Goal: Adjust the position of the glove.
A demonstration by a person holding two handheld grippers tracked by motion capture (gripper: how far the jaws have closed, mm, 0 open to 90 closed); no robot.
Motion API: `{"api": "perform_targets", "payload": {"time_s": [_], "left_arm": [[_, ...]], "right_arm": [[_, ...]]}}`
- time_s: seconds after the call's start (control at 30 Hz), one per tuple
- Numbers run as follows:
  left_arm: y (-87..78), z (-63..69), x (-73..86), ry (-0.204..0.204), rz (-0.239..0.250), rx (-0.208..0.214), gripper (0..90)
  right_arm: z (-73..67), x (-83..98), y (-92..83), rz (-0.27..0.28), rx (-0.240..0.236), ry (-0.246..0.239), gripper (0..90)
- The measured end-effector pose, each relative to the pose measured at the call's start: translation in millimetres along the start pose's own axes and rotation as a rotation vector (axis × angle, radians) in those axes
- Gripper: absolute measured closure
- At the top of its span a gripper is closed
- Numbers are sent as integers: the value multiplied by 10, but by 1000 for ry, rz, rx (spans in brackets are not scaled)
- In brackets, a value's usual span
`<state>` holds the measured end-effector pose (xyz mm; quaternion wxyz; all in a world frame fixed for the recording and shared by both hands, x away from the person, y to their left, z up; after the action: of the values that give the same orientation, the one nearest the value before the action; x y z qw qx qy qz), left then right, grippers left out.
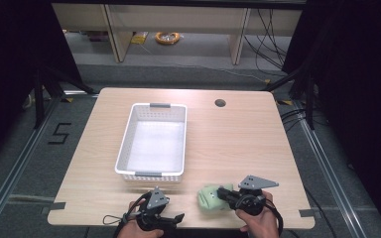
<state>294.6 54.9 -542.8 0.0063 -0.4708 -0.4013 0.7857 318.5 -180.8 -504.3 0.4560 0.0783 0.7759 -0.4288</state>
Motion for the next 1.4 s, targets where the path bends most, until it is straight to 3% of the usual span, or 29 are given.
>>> {"api": "perform_targets", "payload": {"time_s": [0.13,0.17,0.3,0.33,0.37,0.4,0.47,0.53,0.6,0.67,0.7,0.73,0.77,0.83,0.87,0.9,0.97,1.0,1.07,1.1,1.13,1.17,1.2,1.27,1.33,1.37,1.4], "left_arm": [[0,-3,-9,19,11,-10,257],[2,-3,-9,18,10,-10,257],[2,-6,-4,16,7,-7,257],[5,0,1,-2,2,-2,257],[4,-1,-2,7,4,-5,257],[10,-3,-7,17,12,-10,257],[10,-1,-10,18,11,-8,257],[7,-19,-8,30,-4,-28,257],[13,1,-19,11,17,-5,257],[10,-22,-14,8,1,-25,257],[-7,-18,-19,7,-10,-4,257],[5,-23,-32,13,8,-22,257],[8,0,-61,-4,28,2,257],[19,19,-80,-16,38,14,258],[20,28,-75,-22,26,15,258],[27,25,-72,1,13,23,259],[34,41,-64,0,5,32,259],[74,72,-69,-42,10,47,261],[83,60,-78,-20,2,43,263],[94,87,-93,-53,-2,59,263],[116,109,-128,-52,27,58,267],[112,102,-143,-37,9,64,274],[144,132,-202,-62,29,79,278],[166,158,-271,-68,37,91,283],[192,181,-335,-58,38,91,291],[218,206,-374,-81,44,98,295],[233,210,-396,-73,51,95,298]], "right_arm": [[-26,46,24,-22,-12,11,854],[-18,65,42,-28,-2,-11,852],[-17,92,55,-42,3,-5,845],[-6,103,64,-45,3,-5,841],[-27,136,72,-75,4,24,825],[4,139,85,-62,13,-8,823],[-8,151,92,-72,9,4,817],[5,153,88,-69,32,-23,794],[6,158,105,-71,4,-20,771],[9,161,89,-78,19,0,729],[-5,157,93,-71,6,14,703],[-9,140,74,-73,0,18,649],[9,122,56,-66,11,-1,614],[6,85,6,-48,8,17,584],[43,57,-25,-27,7,-2,578],[52,47,-72,-34,20,9,575],[104,34,-87,-21,36,-16,575],[206,44,-159,-42,67,-25,573],[254,57,-173,-43,62,-19,573],[271,80,-207,-61,77,28,573],[317,93,-208,-51,79,24,570],[366,127,-223,-64,76,45,566],[381,134,-240,-79,84,42,565],[371,141,-217,-71,54,81,563],[386,146,-205,-87,64,71,560],[396,147,-167,-69,53,53,558],[381,156,-157,-95,51,63,558]]}}
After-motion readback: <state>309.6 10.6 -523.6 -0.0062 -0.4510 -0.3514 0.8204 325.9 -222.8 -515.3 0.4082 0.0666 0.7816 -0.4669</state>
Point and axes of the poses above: each handheld gripper's, and its own axes: y roughly forward along the jaws, x roughly out of its underside, z roughly to its right, the point moved 5 cm from there along y, roughly forward along the jaws, and after that the axes turned 4 degrees about x, right-handed, at the moved point
